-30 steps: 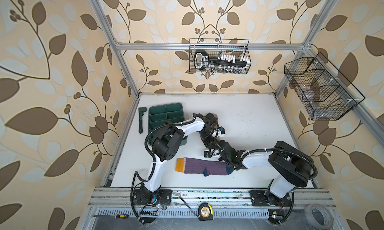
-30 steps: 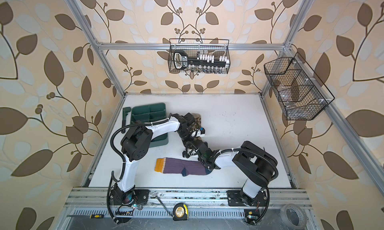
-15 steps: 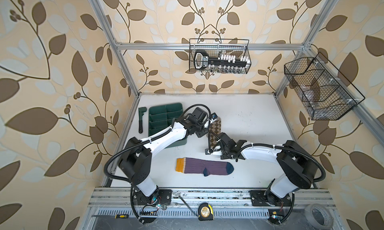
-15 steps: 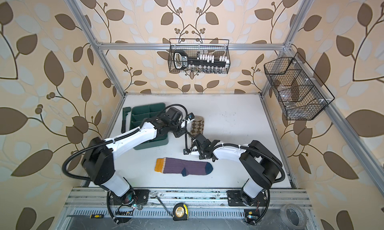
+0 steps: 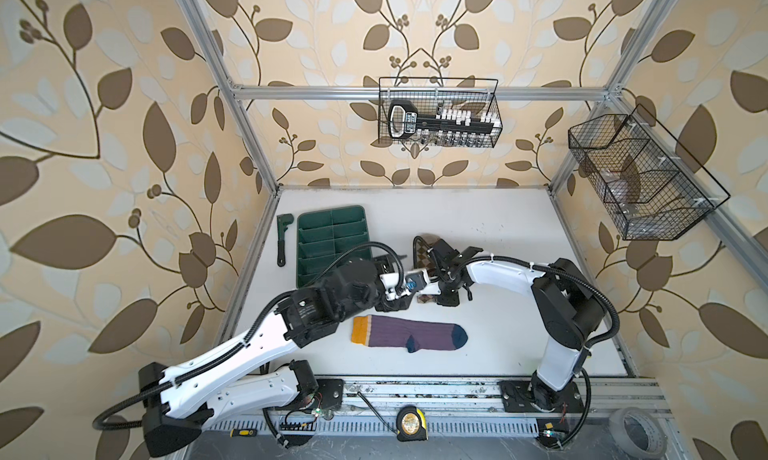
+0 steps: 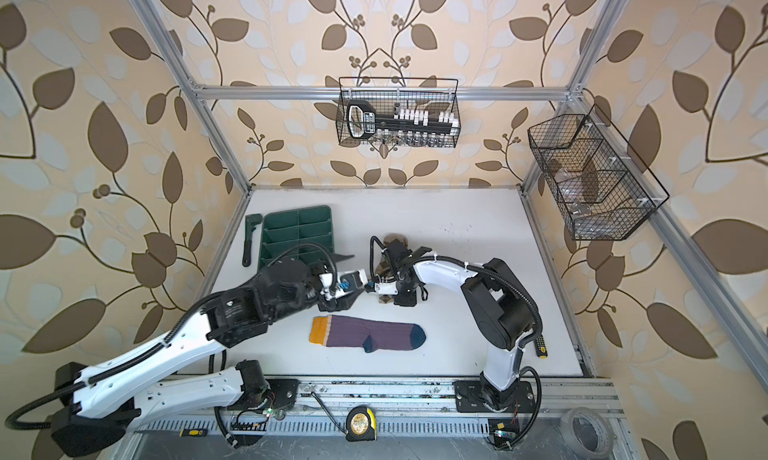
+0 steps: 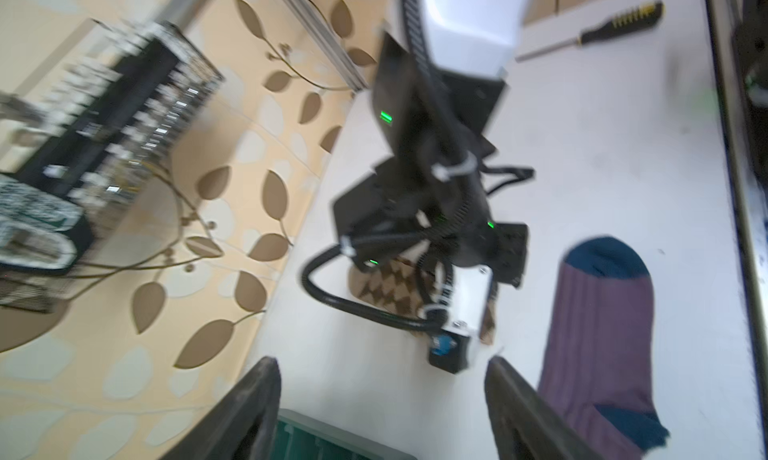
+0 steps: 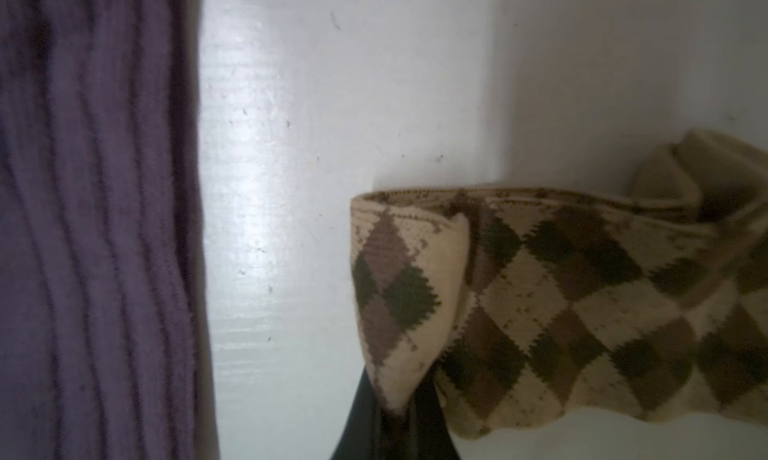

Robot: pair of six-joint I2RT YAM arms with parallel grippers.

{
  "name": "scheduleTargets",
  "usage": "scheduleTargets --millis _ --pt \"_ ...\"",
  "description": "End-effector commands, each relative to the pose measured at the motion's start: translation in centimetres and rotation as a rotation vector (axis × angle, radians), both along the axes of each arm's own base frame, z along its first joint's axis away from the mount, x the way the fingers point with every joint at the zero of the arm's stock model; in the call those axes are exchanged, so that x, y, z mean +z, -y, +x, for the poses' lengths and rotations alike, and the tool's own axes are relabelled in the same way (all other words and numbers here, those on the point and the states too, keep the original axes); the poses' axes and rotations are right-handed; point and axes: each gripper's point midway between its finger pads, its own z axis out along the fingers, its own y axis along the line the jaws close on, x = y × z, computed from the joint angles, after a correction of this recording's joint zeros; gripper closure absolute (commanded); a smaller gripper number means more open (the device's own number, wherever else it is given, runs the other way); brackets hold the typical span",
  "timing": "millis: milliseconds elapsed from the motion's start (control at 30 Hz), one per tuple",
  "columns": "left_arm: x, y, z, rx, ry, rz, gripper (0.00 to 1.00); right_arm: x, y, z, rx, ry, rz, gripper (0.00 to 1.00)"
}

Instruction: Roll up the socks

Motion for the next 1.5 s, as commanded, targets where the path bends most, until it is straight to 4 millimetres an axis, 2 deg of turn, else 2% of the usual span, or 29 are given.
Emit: scheduleTargets --millis 0,100,233,467,700,800,900,1067,1100,1133,1167,1200,1267,1300,1333,1467 --pt "-7.1 0.0 1.0 0.024 0.067 0.223 0.21 -2.4 1.0 -1.7 -0.013 -0.121 -0.044 0.97" --pt "-9.5 2.0 1.8 0.052 0.016 0.2 0.23 -2.6 0.7 -1.6 -0.011 -0.131 -0.033 0.96" --pt "-12.4 3.5 2.7 0.075 -0.005 0.272 0.28 -2.9 0.5 -1.7 -0.006 -0.144 -0.025 0.95" --pt "-15.3 5.0 4.7 0.122 0.062 0.287 0.3 -3.3 0.3 -2.0 -0.007 -0.169 -0.006 0.94" --pt "-18.0 6.1 6.2 0.151 0.051 0.303 0.39 -2.8 0.1 -2.3 0.004 -0.199 0.007 0.92" --pt "-19.5 6.4 6.6 0.156 0.033 0.325 0.48 -2.6 0.3 -2.4 0.0 -0.204 0.006 0.92" --pt "-20.5 6.1 7.0 0.168 0.014 0.343 0.64 -2.2 0.2 -2.2 -0.009 -0.198 0.017 0.92" --pt "-21.8 4.5 7.1 0.195 -0.051 0.371 0.96 -0.9 -0.1 -1.2 -0.039 -0.163 0.079 0.92" --pt "-21.9 4.2 7.1 0.2 -0.066 0.374 1.0 -0.5 -0.2 -0.9 -0.071 -0.159 0.103 0.91" --pt "-21.9 3.9 7.2 0.206 -0.079 0.373 1.0 0.1 -0.3 -0.5 -0.088 -0.145 0.129 0.9" --pt "-21.9 3.7 7.2 0.205 -0.095 0.371 1.0 0.7 -0.4 -0.3 -0.1 -0.132 0.152 0.87" --pt "-21.9 3.6 7.1 0.203 -0.111 0.37 1.0 1.2 -0.4 0.0 -0.11 -0.117 0.166 0.79" --pt "-21.9 3.5 7.1 0.193 -0.153 0.366 1.0 2.6 -0.6 0.1 -0.12 -0.103 0.204 0.49" --pt "-21.8 3.4 7.3 0.198 -0.167 0.36 1.0 3.2 -0.7 0.0 -0.121 -0.109 0.227 0.07" --pt "-21.9 3.3 7.5 0.204 -0.183 0.35 1.0 3.8 -0.8 -0.1 -0.13 -0.113 0.252 0.0" --pt "-21.9 2.9 7.8 0.198 -0.252 0.322 1.0 5.4 0.7 0.6 -0.189 -0.042 0.254 0.0"
